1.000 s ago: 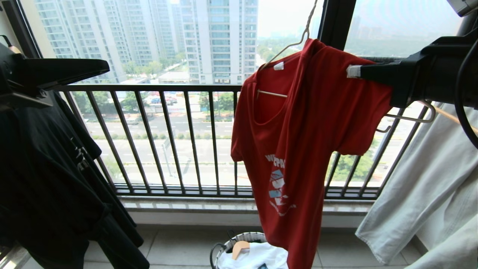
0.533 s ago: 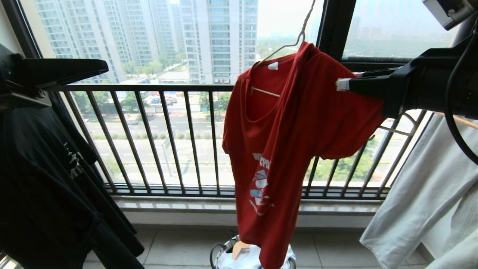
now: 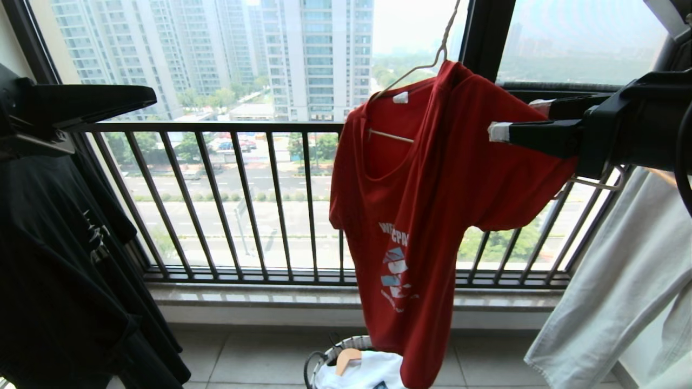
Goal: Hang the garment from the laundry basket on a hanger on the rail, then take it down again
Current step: Hang the clothes rack on the clothesline
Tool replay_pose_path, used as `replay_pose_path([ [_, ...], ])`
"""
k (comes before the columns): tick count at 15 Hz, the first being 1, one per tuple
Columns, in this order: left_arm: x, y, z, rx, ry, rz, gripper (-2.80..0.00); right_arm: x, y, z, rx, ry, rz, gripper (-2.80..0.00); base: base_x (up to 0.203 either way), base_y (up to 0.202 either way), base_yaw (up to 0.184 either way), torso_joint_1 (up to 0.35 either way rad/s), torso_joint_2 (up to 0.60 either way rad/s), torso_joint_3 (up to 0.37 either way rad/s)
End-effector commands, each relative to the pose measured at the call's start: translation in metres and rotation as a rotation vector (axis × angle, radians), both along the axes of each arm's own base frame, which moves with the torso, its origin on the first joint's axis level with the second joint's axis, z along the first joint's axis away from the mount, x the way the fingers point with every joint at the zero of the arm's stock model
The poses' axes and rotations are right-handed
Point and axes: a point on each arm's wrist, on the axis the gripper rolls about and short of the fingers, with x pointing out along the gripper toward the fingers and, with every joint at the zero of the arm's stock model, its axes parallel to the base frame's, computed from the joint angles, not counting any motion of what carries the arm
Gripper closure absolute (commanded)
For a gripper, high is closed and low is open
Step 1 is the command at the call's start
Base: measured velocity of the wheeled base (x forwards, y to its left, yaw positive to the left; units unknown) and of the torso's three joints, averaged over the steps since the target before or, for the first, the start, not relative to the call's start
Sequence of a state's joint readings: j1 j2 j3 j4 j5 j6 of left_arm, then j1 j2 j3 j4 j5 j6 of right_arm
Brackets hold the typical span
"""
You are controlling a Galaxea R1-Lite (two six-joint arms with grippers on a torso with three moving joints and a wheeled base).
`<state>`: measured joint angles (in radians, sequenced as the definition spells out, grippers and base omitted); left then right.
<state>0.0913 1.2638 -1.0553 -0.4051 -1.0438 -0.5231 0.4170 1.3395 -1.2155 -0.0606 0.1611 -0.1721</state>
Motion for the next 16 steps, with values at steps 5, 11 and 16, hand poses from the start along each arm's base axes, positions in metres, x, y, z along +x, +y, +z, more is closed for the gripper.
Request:
replay_pose_path([
  [5, -0.001, 0.000, 0.000, 0.000, 0.000, -0.006, 0.00, -0.039, -0.018, -0.011, 0.012, -0.004, -0.005, -2.80, 0.000, 0.000, 0.000, 0.000, 0.00, 0.000],
  [11, -0.003, -0.001, 0.001, -0.002, 0.001, -0.009, 0.00, -0.057, -0.037, -0.045, 0.007, 0.077, -0.075, -2.80, 0.000, 0.000, 0.000, 0.000, 0.00, 0.000],
  [16, -0.004, -0.001, 0.001, -0.002, -0.001, -0.010, 0.00, -0.063, -0.040, -0.080, -0.017, 0.141, -0.074, 0.00, 0.000, 0.000, 0.000, 0.000, 0.00, 0.000],
])
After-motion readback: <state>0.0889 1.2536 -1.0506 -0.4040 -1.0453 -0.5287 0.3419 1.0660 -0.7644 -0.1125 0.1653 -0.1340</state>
